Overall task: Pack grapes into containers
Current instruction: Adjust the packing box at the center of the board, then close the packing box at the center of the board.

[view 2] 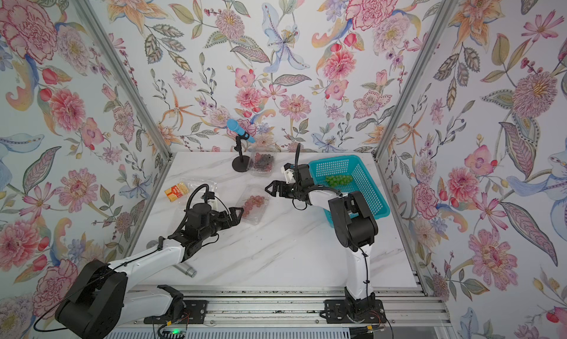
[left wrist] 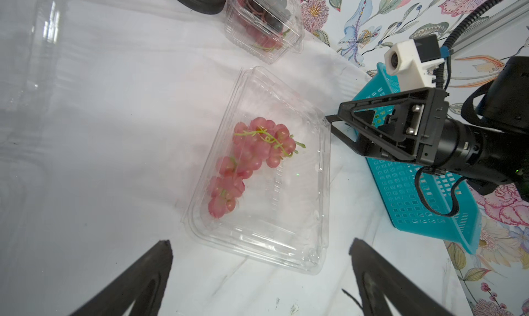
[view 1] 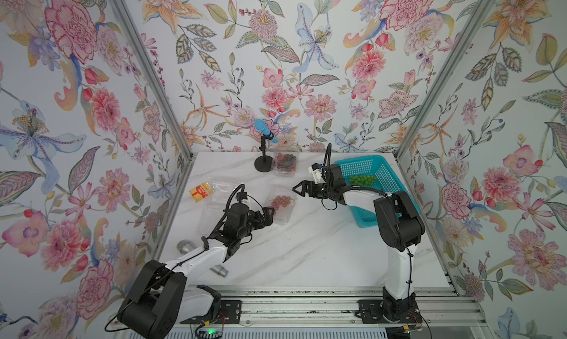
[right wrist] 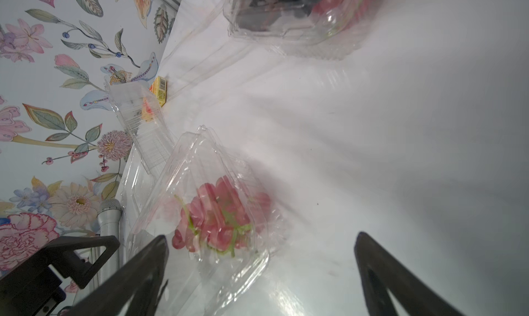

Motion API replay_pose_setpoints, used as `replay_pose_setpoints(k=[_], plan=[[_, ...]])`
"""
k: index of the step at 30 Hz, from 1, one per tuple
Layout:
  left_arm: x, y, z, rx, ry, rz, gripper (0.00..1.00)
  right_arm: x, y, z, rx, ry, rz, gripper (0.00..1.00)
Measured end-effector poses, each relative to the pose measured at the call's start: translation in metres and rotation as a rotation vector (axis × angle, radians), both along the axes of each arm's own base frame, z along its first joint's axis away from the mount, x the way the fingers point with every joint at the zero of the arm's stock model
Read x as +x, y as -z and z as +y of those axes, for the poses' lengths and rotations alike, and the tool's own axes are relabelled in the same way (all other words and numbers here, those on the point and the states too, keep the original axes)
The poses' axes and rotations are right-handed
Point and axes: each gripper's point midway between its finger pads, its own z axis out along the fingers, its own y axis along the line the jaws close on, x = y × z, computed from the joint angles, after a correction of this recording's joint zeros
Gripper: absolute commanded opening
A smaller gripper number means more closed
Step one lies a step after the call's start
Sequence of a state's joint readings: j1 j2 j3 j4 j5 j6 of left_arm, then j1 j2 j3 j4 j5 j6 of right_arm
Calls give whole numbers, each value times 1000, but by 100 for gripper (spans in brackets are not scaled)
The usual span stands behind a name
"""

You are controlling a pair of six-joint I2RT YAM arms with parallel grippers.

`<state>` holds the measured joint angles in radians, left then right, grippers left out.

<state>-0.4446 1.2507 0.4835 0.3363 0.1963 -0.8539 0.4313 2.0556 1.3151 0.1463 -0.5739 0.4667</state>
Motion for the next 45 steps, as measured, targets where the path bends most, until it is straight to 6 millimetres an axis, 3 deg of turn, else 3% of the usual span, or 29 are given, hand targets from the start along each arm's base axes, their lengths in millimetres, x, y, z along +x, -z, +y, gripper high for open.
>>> replay_pose_setpoints(k=[10, 22, 28, 33, 40, 45], plan=[[8, -17, -15, -20, 26, -45, 100, -16, 19, -8, 149, 71, 116, 99], [15, -24, -14, -8, 7, -67, 100, -50, 2, 51, 225, -24, 107, 86], [18, -29, -12, 18, -3, -74, 100, -65, -6, 73, 262, -52, 111, 86], [27, -43, -16, 10, 0, -103, 100, -56, 5, 52, 266, 7, 142, 84], [42, -41, -31, 12, 16, -96, 100, -8, 3, -6, 293, 159, 142, 79], [49, -29, -44, 13, 39, -84, 100, 10, -8, -4, 317, 156, 113, 73]])
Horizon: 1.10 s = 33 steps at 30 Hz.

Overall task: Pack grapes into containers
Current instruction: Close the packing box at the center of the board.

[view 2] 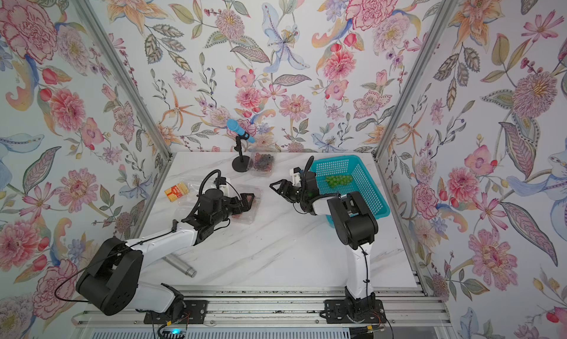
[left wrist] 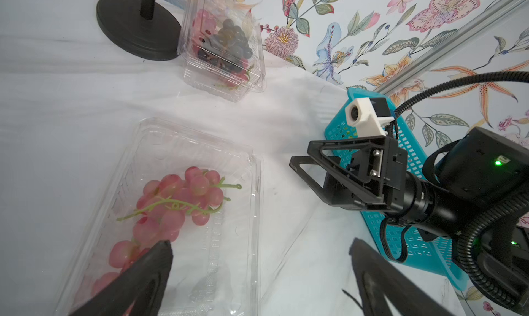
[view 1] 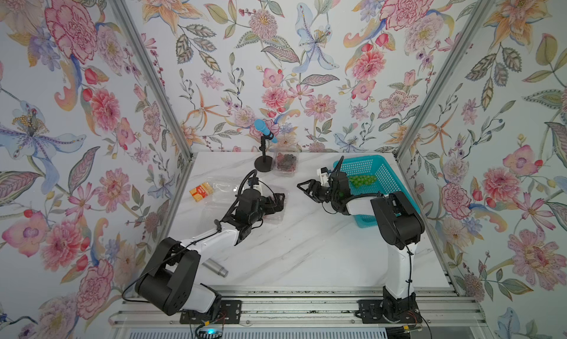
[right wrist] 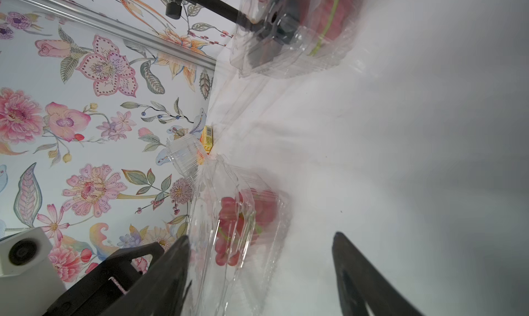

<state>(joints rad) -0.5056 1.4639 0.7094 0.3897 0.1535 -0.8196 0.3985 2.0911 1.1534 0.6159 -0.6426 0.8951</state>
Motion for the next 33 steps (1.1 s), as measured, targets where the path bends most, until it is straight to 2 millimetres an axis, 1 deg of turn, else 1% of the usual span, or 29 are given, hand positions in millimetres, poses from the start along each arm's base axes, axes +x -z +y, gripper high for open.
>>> replay_pose_setpoints(k=[3, 6, 9, 11, 15, 18, 21, 24, 29, 33], plan=[[1, 10, -5, 4, 8, 16, 100, 2, 2, 9, 4, -19, -2, 69], [1, 16, -9, 3, 17, 24, 100, 4, 8, 21, 7, -43, 4, 65], [0, 17, -11, -5, 23, 21, 100, 4, 15, 31, 8, -61, 15, 60], [-1, 18, -12, -9, 29, 21, 100, 5, 18, 38, 11, -71, 23, 55], [-4, 23, -11, -5, 31, 29, 100, 5, 23, 50, 22, -86, 38, 48], [-6, 26, -10, -5, 32, 31, 100, 5, 24, 54, 33, -90, 47, 43], [-6, 29, -10, -5, 32, 31, 100, 5, 24, 57, 39, -89, 51, 35], [-6, 28, -10, -8, 32, 26, 100, 6, 23, 57, 45, -87, 55, 30], [-6, 30, -10, -8, 32, 26, 100, 7, 23, 57, 52, -85, 52, 30], [-7, 31, -9, -9, 32, 24, 100, 7, 27, 58, 58, -82, 55, 29]])
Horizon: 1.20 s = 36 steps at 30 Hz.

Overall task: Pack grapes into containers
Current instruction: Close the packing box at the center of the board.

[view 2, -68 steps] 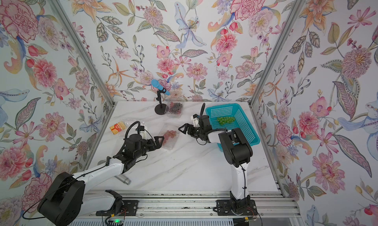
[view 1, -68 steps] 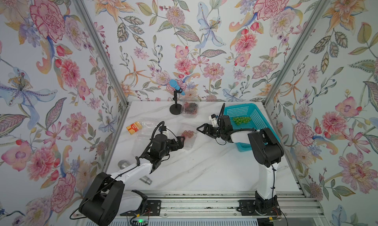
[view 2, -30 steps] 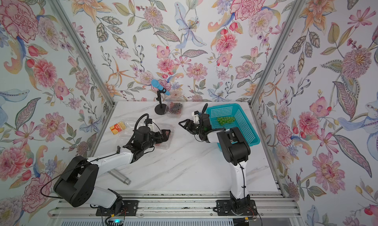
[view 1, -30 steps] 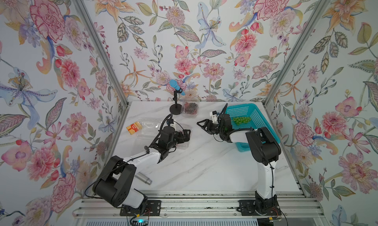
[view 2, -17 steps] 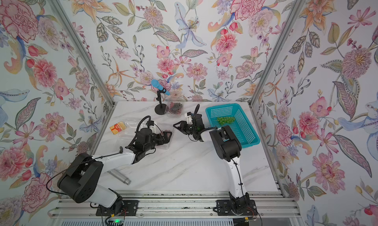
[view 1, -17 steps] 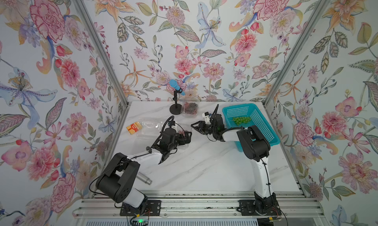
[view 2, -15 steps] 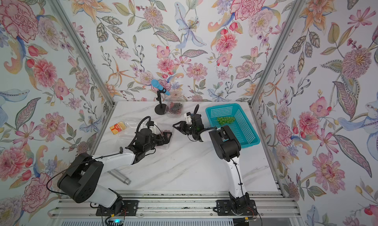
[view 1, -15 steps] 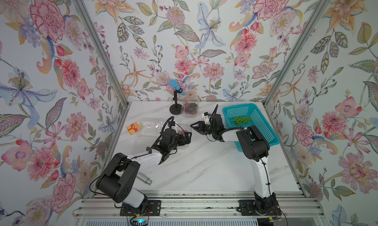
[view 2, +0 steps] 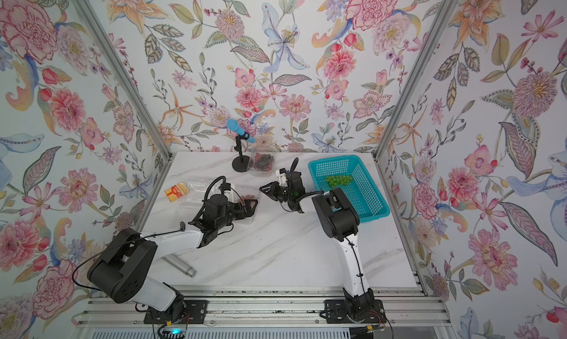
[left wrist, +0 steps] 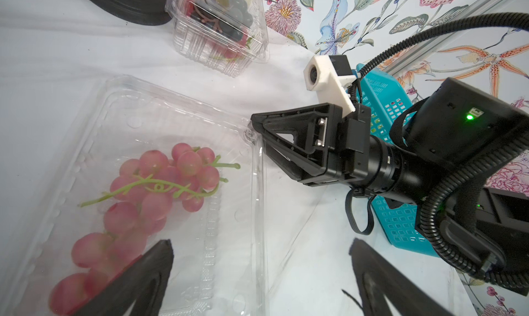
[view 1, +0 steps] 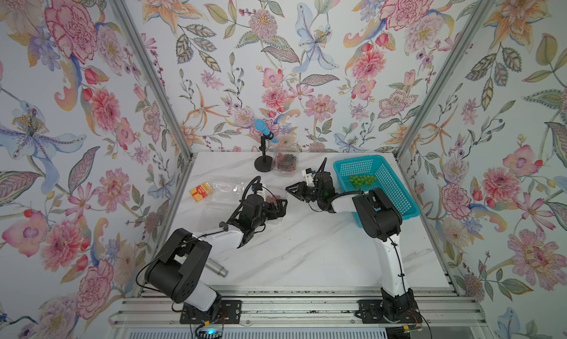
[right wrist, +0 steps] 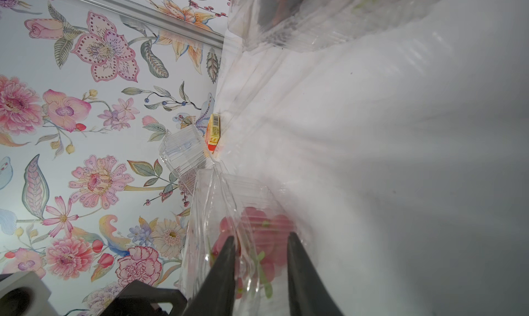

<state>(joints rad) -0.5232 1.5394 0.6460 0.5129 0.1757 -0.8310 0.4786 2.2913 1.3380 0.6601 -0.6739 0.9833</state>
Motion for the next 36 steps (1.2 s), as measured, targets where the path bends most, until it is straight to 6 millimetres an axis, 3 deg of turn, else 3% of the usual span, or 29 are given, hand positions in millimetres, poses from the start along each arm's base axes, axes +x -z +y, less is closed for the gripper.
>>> replay_pose_setpoints(k=[15, 36], plan=[[-1, 1, 1, 0, 0, -2, 100, -2, -4, 9, 23, -3, -16, 16], [1, 2, 10, -4, -19, -17, 100, -9, -2, 9, 40, 4, -65, 11]])
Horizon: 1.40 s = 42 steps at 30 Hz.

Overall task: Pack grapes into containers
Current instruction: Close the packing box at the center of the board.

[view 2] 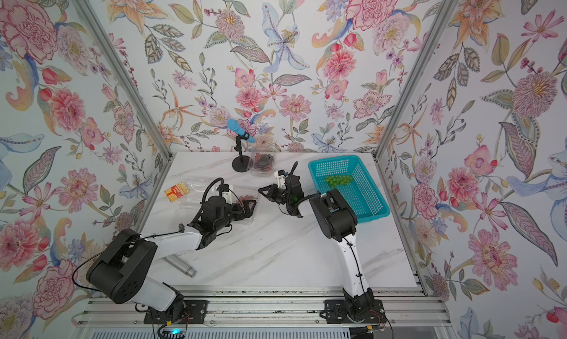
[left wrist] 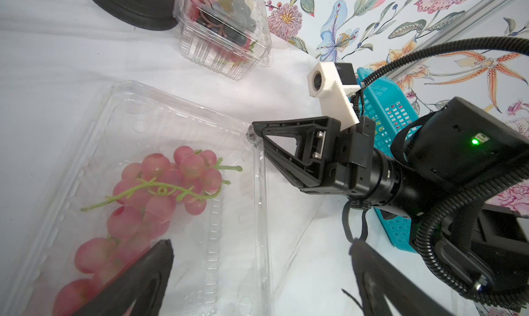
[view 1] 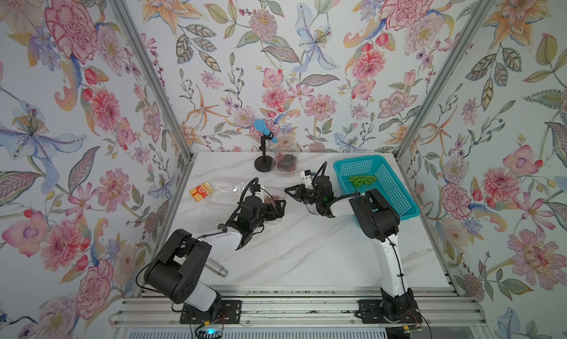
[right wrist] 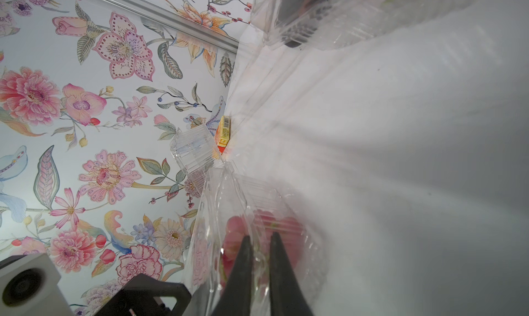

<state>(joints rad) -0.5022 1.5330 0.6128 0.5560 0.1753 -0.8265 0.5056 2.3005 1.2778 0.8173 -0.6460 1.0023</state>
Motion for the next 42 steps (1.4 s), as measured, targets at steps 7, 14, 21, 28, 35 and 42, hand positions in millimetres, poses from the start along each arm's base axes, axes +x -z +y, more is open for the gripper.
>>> replay_pose_setpoints(k=[7, 14, 21, 28, 35, 42], plan=[[0, 1, 3, 2, -5, 0, 100, -4, 2, -2, 6, 0, -16, 10], [0, 1, 4, 5, -5, -4, 100, -9, 3, -6, 8, 6, -24, 8], [0, 0, 7, 4, -10, -8, 100, -16, 3, -11, 4, 6, -25, 11], [-2, -3, 15, 60, -5, -6, 100, -25, 8, -21, -66, 11, 7, 40], [7, -57, 34, 139, -40, -98, 100, -38, -11, -40, -198, 36, -14, 68], [15, -62, 71, 221, -125, -94, 100, -55, -28, -57, -268, 47, -58, 99]])
